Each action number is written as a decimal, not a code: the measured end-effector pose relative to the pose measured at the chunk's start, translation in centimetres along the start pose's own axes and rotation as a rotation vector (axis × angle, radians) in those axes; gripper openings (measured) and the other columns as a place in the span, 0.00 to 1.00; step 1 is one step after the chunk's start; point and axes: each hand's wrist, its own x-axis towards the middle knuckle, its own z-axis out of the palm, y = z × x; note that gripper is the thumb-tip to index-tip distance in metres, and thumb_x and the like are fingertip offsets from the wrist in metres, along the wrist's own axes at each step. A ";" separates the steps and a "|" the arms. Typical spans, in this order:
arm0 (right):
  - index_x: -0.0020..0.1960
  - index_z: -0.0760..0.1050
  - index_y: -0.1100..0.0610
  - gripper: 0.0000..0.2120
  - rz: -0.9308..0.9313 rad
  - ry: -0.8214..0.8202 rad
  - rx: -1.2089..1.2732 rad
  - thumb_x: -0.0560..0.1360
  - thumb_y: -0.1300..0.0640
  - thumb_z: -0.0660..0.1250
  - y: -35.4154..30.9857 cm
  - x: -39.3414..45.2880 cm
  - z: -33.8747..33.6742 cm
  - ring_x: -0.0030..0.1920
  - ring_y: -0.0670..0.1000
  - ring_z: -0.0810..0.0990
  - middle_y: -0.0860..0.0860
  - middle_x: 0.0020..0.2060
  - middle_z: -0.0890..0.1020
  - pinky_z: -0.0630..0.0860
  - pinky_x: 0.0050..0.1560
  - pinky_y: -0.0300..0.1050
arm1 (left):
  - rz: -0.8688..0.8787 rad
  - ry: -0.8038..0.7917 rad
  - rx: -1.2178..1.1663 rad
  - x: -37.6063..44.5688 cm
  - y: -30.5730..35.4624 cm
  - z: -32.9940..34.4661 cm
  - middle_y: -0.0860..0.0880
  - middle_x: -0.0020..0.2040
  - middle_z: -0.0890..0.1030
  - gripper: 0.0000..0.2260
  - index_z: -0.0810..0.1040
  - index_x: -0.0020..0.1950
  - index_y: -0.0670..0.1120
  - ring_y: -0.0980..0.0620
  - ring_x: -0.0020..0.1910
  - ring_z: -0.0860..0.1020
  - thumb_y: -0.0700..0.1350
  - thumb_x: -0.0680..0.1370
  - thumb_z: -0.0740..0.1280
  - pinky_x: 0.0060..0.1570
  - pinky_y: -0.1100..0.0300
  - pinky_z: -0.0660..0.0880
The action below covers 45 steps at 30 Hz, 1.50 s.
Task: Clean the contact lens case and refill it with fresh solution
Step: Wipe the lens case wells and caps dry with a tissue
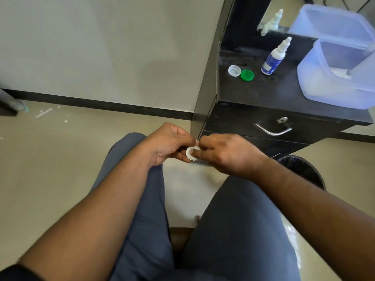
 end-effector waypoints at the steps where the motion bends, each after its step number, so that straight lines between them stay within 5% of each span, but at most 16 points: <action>1: 0.52 0.81 0.59 0.13 -0.032 0.000 -0.017 0.68 0.63 0.75 0.1 0.3 -0.2 0.32 0.54 0.76 0.55 0.37 0.78 0.71 0.27 0.43 | -0.007 -0.006 -0.007 0.1 0.0 -0.3 0.40 0.33 0.80 0.09 0.79 0.47 0.28 0.50 0.29 0.80 0.35 0.74 0.70 0.27 0.63 0.78; 8: 0.50 0.80 0.60 0.10 -0.188 0.007 -0.186 0.69 0.64 0.73 0.5 0.6 -0.7 0.33 0.53 0.74 0.54 0.38 0.78 0.70 0.29 0.45 | -0.071 -0.085 -0.040 -0.2 -0.4 -0.8 0.43 0.33 0.82 0.06 0.81 0.46 0.35 0.48 0.32 0.82 0.39 0.76 0.68 0.34 0.55 0.82; 16: 0.51 0.81 0.61 0.08 -0.312 0.028 -0.293 0.72 0.62 0.71 0.6 0.5 -2.1 0.35 0.52 0.74 0.54 0.41 0.80 0.71 0.34 0.45 | -0.121 -0.150 -0.121 -1.1 0.5 -1.1 0.39 0.39 0.84 0.13 0.77 0.57 0.33 0.46 0.34 0.85 0.41 0.77 0.68 0.26 0.62 0.79; 23: 0.50 0.81 0.57 0.09 -0.380 -0.084 -0.358 0.73 0.60 0.65 0.5 0.5 -2.2 0.37 0.52 0.75 0.52 0.45 0.80 0.71 0.34 0.45 | -0.140 -0.107 -0.125 -0.9 -0.2 -0.1 0.38 0.36 0.83 0.09 0.79 0.52 0.32 0.46 0.31 0.84 0.37 0.76 0.69 0.29 0.62 0.81; 31: 0.47 0.80 0.56 0.07 -0.167 -0.092 -0.356 0.71 0.54 0.68 0.5 1.5 -0.5 0.35 0.52 0.74 0.51 0.39 0.79 0.64 0.33 0.45 | -0.080 0.046 -0.172 0.1 -0.7 -0.4 0.40 0.33 0.82 0.05 0.80 0.46 0.33 0.48 0.29 0.82 0.35 0.75 0.69 0.33 0.56 0.82; 34: 0.46 0.81 0.55 0.09 0.051 -0.091 -0.275 0.68 0.53 0.70 -0.3 2.3 0.0 0.35 0.53 0.75 0.51 0.38 0.79 0.66 0.33 0.45 | -0.005 0.120 -0.236 0.4 -0.8 -0.7 0.41 0.32 0.81 0.04 0.80 0.41 0.35 0.49 0.28 0.81 0.34 0.75 0.70 0.35 0.55 0.82; 38: 0.58 0.79 0.54 0.13 0.431 -0.052 -0.080 0.75 0.54 0.63 -2.6 2.6 1.0 0.43 0.54 0.76 0.52 0.46 0.81 0.65 0.40 0.45 | 0.082 0.219 -0.283 0.5 -1.2 -0.5 0.40 0.34 0.83 0.02 0.81 0.43 0.34 0.47 0.30 0.82 0.34 0.74 0.71 0.35 0.54 0.83; 45: 0.61 0.79 0.55 0.14 0.850 0.142 0.337 0.79 0.56 0.60 -4.9 3.8 2.6 0.51 0.51 0.76 0.52 0.51 0.81 0.77 0.51 0.48 | 0.132 0.338 -0.331 0.2 -1.4 -0.3 0.40 0.34 0.83 0.02 0.81 0.42 0.36 0.47 0.31 0.82 0.34 0.73 0.71 0.31 0.58 0.80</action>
